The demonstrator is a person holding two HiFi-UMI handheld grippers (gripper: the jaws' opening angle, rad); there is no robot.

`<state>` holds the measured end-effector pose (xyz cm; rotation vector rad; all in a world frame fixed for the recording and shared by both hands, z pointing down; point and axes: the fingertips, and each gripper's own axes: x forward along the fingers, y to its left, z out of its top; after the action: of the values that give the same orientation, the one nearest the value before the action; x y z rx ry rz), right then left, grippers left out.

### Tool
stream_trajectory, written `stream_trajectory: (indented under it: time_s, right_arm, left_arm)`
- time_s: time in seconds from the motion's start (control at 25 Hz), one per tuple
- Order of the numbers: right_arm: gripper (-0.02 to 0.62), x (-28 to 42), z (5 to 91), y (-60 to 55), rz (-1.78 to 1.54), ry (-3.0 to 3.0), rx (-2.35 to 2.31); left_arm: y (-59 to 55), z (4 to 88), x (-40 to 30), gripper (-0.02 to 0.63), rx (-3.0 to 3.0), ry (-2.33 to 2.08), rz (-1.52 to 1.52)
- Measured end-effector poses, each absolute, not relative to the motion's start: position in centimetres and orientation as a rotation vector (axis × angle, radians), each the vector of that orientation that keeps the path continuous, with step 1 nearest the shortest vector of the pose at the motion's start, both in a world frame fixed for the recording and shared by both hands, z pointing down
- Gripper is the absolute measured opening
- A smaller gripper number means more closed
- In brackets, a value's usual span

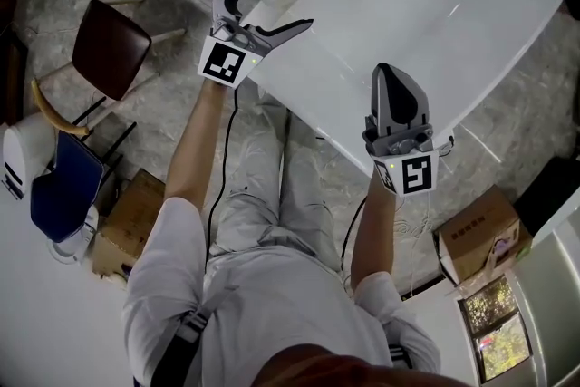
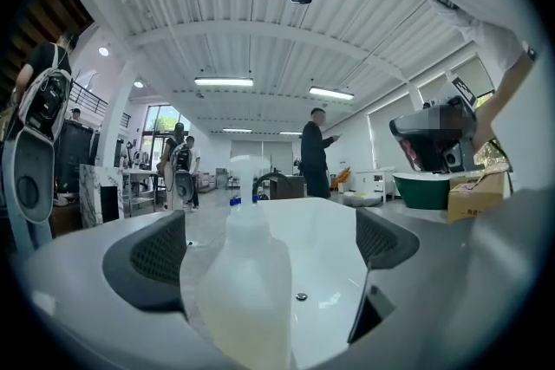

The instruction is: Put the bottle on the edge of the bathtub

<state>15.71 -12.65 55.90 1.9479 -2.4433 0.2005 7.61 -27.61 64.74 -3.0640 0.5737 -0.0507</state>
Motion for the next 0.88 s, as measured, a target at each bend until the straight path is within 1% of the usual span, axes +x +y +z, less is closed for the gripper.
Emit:
stream_trajectory:
  time_s: [0.28,0.44,0.56,0.8,0.88]
  right_arm:
    - [0.002,15.1,49.6,-11.5,0.155,-2.456,1.936]
    - [0.002,14.6,45.9,-10.7,0.119,-2.462,1.916]
    - [0.002,14.5,43.0,-9.7,0.096,-2.457,1.911]
    - [0.002,14.0,38.8,-7.7,0.077,-2.458,1.894]
    - [0.002,13.5,37.6,-7.1,0.072,-2.459,1.883]
  left_arm:
    - [-26.3,57.5,7.0,0.588,-3.078,0.545,-0.047]
    - [-24.8,54.3,6.4,0.58,-3.06,0.502,-0.12]
    - [-23.6,50.8,6.1,0.561,-3.057,0.501,-0.091]
    - [-21.4,45.2,5.1,0.504,-3.064,0.517,-0.101]
    - [-20.6,43.3,4.7,0.475,-3.069,0.532,-0.09]
